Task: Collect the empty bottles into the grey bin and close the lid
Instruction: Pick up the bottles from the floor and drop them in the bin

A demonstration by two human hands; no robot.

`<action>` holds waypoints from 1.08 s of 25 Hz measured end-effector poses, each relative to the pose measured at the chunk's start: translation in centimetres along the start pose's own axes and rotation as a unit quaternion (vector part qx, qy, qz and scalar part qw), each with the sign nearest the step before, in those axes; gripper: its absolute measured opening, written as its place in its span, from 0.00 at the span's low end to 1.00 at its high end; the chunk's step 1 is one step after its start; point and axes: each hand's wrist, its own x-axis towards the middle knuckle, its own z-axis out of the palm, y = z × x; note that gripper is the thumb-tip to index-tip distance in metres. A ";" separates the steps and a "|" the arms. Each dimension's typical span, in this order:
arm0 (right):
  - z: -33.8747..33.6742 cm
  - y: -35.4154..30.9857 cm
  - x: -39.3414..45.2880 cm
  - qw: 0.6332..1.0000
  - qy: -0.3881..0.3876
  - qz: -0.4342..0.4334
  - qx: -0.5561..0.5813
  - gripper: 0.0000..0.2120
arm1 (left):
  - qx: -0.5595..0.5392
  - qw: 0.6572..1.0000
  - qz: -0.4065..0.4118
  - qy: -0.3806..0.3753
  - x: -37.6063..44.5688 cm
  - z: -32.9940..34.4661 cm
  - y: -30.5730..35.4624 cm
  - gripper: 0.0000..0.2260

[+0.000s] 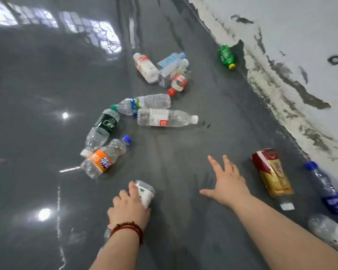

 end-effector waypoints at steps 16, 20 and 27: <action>5.7 17.4 -3.6 0.966 0.065 0.203 0.149 0.42 | 0.106 0.963 0.240 0.061 -4.2 4.2 11.6 0.38; 8.2 18.7 -7.6 0.949 0.039 0.231 0.211 0.48 | 0.127 0.965 0.219 0.065 -4.8 4.4 12.5 0.38; 11.8 20.6 -16.5 0.925 -0.023 0.249 0.285 0.48 | 0.151 0.940 0.298 0.071 -11.4 7.4 19.8 0.39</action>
